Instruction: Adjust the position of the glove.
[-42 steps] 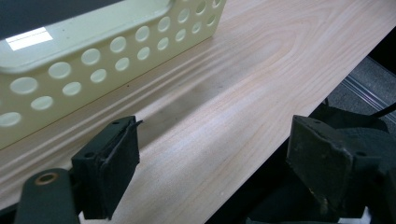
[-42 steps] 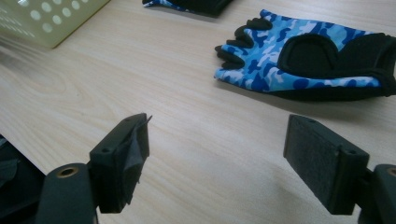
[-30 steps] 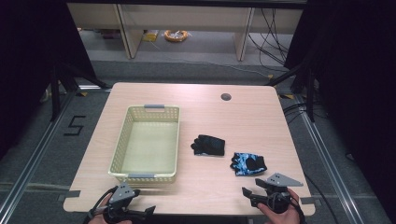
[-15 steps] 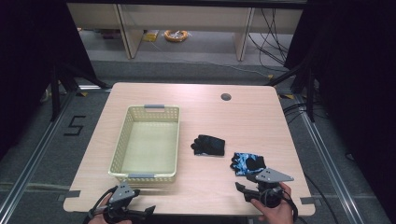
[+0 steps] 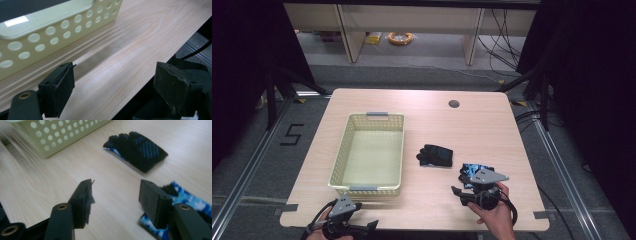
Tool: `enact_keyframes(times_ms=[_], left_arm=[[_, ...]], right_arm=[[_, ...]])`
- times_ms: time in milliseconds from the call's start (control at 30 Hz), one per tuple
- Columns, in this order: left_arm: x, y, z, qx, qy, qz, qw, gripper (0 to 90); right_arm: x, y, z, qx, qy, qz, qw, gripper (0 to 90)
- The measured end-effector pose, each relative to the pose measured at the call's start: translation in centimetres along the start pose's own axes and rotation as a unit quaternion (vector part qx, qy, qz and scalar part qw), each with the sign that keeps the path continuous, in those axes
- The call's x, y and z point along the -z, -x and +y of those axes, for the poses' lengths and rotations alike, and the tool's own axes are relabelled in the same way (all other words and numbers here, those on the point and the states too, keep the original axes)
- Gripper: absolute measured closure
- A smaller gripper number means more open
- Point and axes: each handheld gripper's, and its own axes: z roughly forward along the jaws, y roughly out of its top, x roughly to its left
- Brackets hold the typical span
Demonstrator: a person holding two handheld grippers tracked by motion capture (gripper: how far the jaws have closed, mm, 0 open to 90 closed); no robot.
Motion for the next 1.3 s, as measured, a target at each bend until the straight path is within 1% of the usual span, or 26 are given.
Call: enact_keyframes(times_ms=[33,67,100,133,167,267,367,400,500,533,567,600,633,667,767,800,833,900,967,1033,1067,1133,1167,1233,1267,1300], left_arm=[[0.0,0.0,0.0,0.003,-0.001,0.0,1.0,16.3],[0.0,0.1,-0.1,0.011,0.0,-0.002,0.9999,16.3],[0.0,0.1,-0.1,0.011,0.0,-0.002,0.9999,16.3],[0.2,-0.2,0.0,-0.007,-0.017,0.001,0.9998,16.3],[0.3,-0.3,0.0,-0.015,-0.017,-0.002,0.9997,16.3],[0.1,-0.1,0.0,-0.006,-0.005,0.0,1.0,16.3],[0.1,-0.2,0.0,-0.008,-0.008,0.001,0.9999,16.3],[0.3,-0.3,0.1,-0.013,-0.021,0.0,0.9997,16.3],[0.2,-0.3,0.1,-0.013,-0.02,0.001,0.9997,16.3],[0.1,-0.1,0.0,0.002,-0.006,-0.005,1.0,16.3],[0.1,-0.1,0.0,0.002,-0.003,-0.003,1.0,16.3],[0.0,-0.1,-0.1,0.003,0.001,-0.001,1.0,16.3],[0.1,-0.1,-0.1,0.003,0.0,-0.002,1.0,16.3],[0.1,-0.2,-0.1,0.003,-0.002,-0.003,1.0,16.3],[0.2,-0.3,0.0,-0.005,-0.012,-0.006,0.9999,16.3],[0.2,-0.2,0.0,-0.005,-0.011,-0.007,0.9999,16.3],[0.2,-0.2,0.0,-0.004,-0.01,-0.007,0.9999,16.3],[0.1,-0.2,0.0,-0.003,-0.01,-0.007,0.9999,16.3],[0.1,-0.2,0.0,-0.002,-0.01,-0.008,0.9999,16.3],[0.2,-0.3,0.0,-0.004,-0.018,-0.003,0.9998,16.3],[0.2,-0.3,0.0,-0.011,-0.017,-0.003,0.9998,16.3],[0.1,-0.1,-0.1,-0.003,-0.007,-0.007,0.9999,16.4],[0.2,-0.2,0.0,-0.007,-0.014,-0.007,0.9998,16.4],[0.3,-0.3,0.0,-0.01,-0.016,-0.007,0.9998,16.3],[0.2,-0.2,0.0,-0.002,-0.018,-0.005,0.9998,16.4],[0.1,0.0,0.0,0.005,-0.007,-0.008,0.9999,16.3]], right_arm=[[-0.6,0.0,0.9,0.022,-0.002,-0.003,0.9998,49.7],[-0.9,0.0,1.4,0.026,-0.005,-0.003,0.9996,51.8],[-0.9,0.0,1.4,0.026,-0.005,-0.003,0.9996,51.8],[-1.6,0.1,2.4,0.046,-0.011,-0.006,0.9988,52.6],[-2.0,0.3,2.8,0.052,-0.012,-0.008,0.9985,53.7],[-3.3,0.6,4.0,0.068,-0.023,-0.012,0.9973,55.2],[-4.2,0.9,4.7,0.069,-0.032,-0.013,0.997,55.9],[-5.3,1.3,5.3,0.07,-0.039,-0.013,0.9967,56.3],[-6.2,1.5,5.8,0.069,-0.053,-0.01,0.9961,56.7],[-6.7,1.6,6.0,0.07,-0.056,-0.008,0.996,57.1],[-7.7,1.9,6.4,0.072,-0.069,-0.007,0.9949,57.3],[-8.1,2.0,6.5,0.074,-0.071,-0.008,0.9947,57.4],[-8.1,2.0,6.5,0.074,-0.071,-0.008,0.9947,57.4],[-9.0,2.3,6.6,0.077,-0.075,-0.011,0.9941,57.6],[-9.8,2.5,6.8,0.069,-0.081,-0.009,0.9943,57.9],[-10.0,2.7,7.0,0.078,-0.088,-0.006,0.9931,58.1],[-10.8,2.8,7.1,0.067,-0.098,-0.004,0.9929,58.1],[-11.1,2.9,7.0,0.061,-0.098,-0.001,0.9933,58.1],[-11.5,3.2,7.0,0.055,-0.115,0.005,0.9918,57.0],[-12.2,3.6,6.7,0.047,-0.119,0.001,0.9918,55.1],[-12.5,3.9,6.6,0.053,-0.132,0.005,0.9899,55.5],[-12.5,3.9,6.6,0.055,-0.133,0.006,0.9896,56.6],[-12.7,3.9,6.4,0.056,-0.124,0.004,0.9907,58.4],[-12.7,3.9,6.4,0.073,-0.125,0.004,0.9894,61.5],[-12.6,4.0,6.4,0.076,-0.131,0.005,0.9884,66.2],[-12.5,4.1,6.4,0.077,-0.131,0.007,0.9884,69.0]])
